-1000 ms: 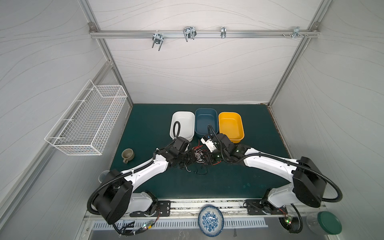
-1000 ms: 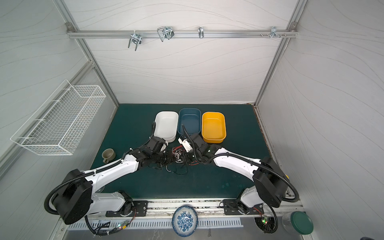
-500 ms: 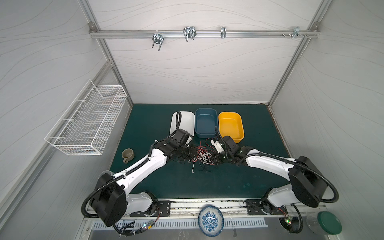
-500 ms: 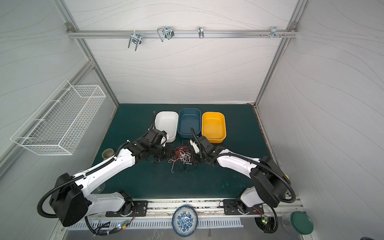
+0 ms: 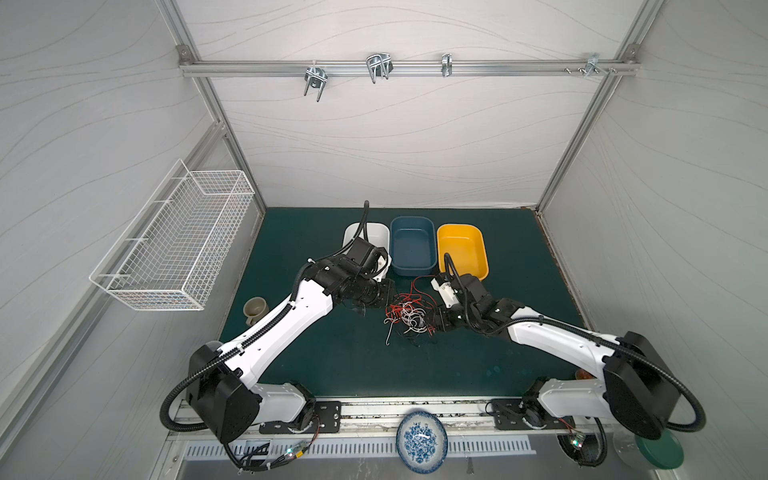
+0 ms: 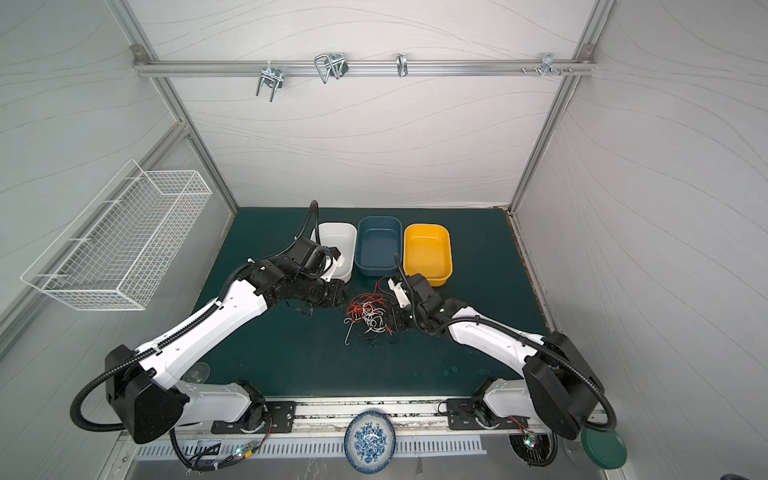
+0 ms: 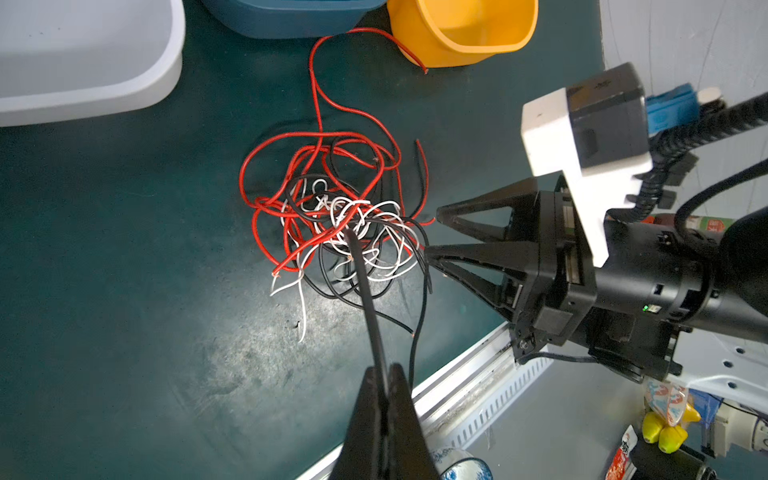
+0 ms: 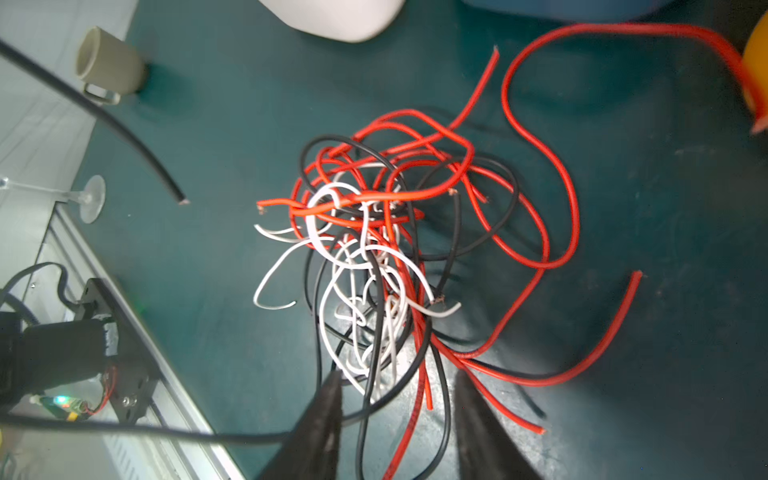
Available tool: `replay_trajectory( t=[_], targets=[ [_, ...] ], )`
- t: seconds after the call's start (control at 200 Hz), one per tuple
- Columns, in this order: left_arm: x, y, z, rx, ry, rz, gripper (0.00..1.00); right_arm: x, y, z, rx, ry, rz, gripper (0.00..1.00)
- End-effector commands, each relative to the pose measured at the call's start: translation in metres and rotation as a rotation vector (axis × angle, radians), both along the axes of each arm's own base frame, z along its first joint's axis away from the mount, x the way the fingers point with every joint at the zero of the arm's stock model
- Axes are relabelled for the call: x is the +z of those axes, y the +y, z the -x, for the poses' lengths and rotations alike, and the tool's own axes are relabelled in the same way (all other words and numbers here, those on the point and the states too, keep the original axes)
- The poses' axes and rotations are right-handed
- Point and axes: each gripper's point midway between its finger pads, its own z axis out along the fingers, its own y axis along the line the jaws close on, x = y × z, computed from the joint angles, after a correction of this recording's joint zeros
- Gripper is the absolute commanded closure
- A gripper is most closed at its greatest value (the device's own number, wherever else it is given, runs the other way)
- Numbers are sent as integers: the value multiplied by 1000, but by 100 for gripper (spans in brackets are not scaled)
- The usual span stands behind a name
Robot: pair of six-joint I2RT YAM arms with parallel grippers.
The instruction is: Untangle the cables
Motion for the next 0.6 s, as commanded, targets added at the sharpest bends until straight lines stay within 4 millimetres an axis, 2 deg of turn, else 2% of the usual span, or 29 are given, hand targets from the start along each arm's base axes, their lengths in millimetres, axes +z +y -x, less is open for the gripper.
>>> replay_trajectory(
  t=[0.0,0.165,0.325,0.47,0.595],
  targets=[
    [37,-9,2,-58,-61,76,100,13,-3,3,23,-43,-30,44],
    [73,-19,6,-64,-73,175,100,36,-1,11,71,-114,-104,34],
    [99,-22,5,-58,-68,195,100,72,3,23,127,-222,-205,28],
    [109,-24,1,-56,-63,196,100,102,14,45,212,-392,-229,23],
    [111,-28,0,-57,-39,207,100,116,20,49,227,-480,-198,21]
  ],
)
